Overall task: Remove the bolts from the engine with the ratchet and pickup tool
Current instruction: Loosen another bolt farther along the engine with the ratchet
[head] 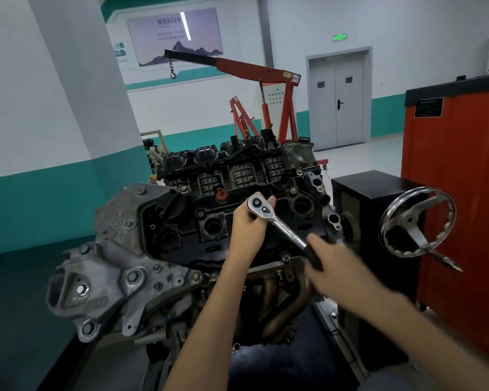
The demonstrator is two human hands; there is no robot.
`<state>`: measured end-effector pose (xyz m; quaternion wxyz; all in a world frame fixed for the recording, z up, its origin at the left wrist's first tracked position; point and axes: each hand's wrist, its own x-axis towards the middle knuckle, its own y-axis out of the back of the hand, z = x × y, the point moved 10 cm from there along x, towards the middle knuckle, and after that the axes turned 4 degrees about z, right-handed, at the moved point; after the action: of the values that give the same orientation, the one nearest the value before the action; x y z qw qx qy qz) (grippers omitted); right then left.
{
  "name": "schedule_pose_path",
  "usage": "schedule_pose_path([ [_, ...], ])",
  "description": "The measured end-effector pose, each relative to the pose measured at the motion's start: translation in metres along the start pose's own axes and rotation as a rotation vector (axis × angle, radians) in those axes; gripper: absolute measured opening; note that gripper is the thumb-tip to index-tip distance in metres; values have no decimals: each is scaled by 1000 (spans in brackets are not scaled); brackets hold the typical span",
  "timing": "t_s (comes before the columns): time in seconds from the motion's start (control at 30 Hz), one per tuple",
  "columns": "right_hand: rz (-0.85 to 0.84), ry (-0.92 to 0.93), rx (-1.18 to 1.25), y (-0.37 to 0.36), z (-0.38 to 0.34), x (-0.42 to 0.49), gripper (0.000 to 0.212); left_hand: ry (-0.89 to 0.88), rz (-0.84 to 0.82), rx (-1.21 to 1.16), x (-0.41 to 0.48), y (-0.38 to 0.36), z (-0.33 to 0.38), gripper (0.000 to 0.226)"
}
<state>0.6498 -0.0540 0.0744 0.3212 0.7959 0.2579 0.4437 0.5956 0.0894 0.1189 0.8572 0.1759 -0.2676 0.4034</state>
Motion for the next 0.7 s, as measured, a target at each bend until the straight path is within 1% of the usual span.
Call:
schedule_pose_path([
  [0.07,12,-92,290,-33,-20,-18,28,-2,17,7,-1,-1,2,42],
  [0.1,13,-124,382,-46,-31,-22,30,-6,26,10,-1,-1,3,42],
  [0.13,5,-140,427,-54,-38,-24,30,-8,34,14,-1,1,2,42],
  [0.17,-12,-134,419,-56,-39,-22,30,-7,40,21,0,2,1,41],
  [0.23,-66,-62,303,-40,-24,-12,25,3,29,23,2,4,-1,40],
  [0.3,-190,56,129,-13,1,8,21,-6,-5,37,3,2,1,39],
  [0.37,-280,197,-183,19,17,37,21,-17,-36,76,4,-3,6,39],
  [0.4,-280,256,-333,35,20,53,20,-16,-48,89,4,-6,8,40],
  [0.43,-257,304,-429,49,17,67,18,-16,-53,97,3,-9,9,41],
  [0.47,-223,337,-481,58,12,76,18,-20,-44,98,2,-9,11,41],
  [0.53,-139,300,-500,62,9,75,16,-12,-2,74,1,-4,9,38],
  [0.6,-52,184,-411,46,13,47,20,13,36,35,0,0,3,44],
  [0.63,-26,104,-287,32,13,28,25,17,47,28,-1,0,2,46],
  [0.7,-16,-46,64,-5,2,-5,29,19,54,27,-3,-3,2,48],
])
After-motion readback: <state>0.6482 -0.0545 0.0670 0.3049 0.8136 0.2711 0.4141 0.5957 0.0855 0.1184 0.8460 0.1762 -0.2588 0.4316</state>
